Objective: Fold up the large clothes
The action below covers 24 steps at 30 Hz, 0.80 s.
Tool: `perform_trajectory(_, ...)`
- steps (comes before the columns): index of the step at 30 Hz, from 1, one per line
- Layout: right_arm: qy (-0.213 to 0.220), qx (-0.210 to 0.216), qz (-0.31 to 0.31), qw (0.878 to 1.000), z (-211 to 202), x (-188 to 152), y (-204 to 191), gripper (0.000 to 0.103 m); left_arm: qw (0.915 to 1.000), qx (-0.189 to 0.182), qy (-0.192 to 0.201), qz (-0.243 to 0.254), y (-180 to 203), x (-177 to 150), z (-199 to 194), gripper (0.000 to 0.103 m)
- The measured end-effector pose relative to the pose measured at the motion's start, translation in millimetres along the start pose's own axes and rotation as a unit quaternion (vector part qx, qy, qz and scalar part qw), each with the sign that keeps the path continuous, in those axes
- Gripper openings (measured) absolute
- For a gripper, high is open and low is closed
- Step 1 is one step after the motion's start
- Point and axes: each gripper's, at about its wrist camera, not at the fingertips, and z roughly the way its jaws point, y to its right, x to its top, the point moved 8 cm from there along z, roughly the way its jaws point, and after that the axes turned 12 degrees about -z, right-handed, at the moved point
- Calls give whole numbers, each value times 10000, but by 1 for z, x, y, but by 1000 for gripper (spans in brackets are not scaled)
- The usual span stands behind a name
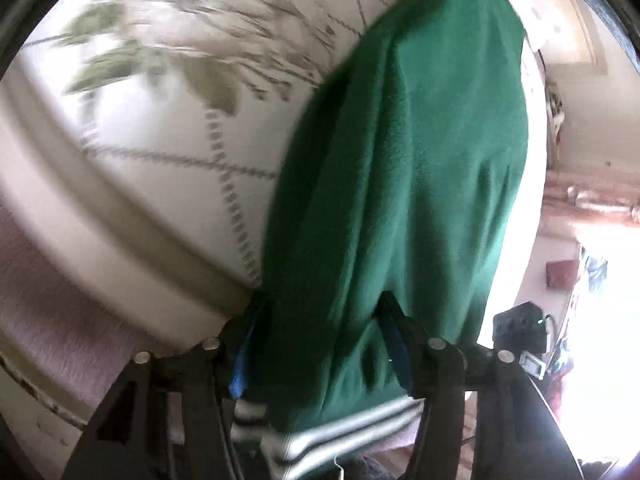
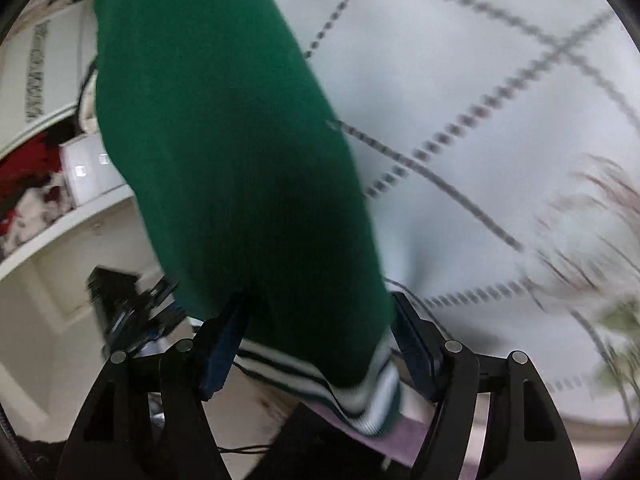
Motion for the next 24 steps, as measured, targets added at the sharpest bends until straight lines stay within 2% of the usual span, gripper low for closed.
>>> perform_trajectory(2,-17,261,27,9997,4,0,-2,74,9999,3,17,146,6,3,1,64)
perform_trajectory(7,-6,678,33,9977,24,-4,-13,73,9989,-7,236,407,15,10,-15,63)
perform_trajectory(8,21,663,10,9978,35,-6,-17,66,9985,20,338,442,16,10,-19,60)
perform_trajectory(9,48,661,34,9978,34,-7,-17,42,9980,42,410,482,23,4,-22,43)
perform_trajectory(10,80,744,103,9971,37,-7,-19,33,9972,115,495,549,23,3,-26,34)
perform_trajectory(11,147,787,172,9966,39,-7,-21,28,9965,199,555,600,24,1,-29,23)
perform_trajectory(12,193,743,182,9969,39,-9,-24,25,9964,160,571,613,24,0,-35,16)
perform_trajectory(14,272,741,262,9965,37,-17,-30,22,9962,50,602,631,28,-8,-51,13)
perform_trajectory(17,231,879,514,9945,18,-47,-45,19,9968,85,461,640,29,-24,-72,11)
perform_trajectory(21,-123,796,670,9945,-8,-104,-71,19,9987,144,-81,485,26,-73,-112,11)
perform_trajectory(24,-412,923,948,9904,-41,-157,-94,19,9985,55,-517,162,23,-106,-146,10)
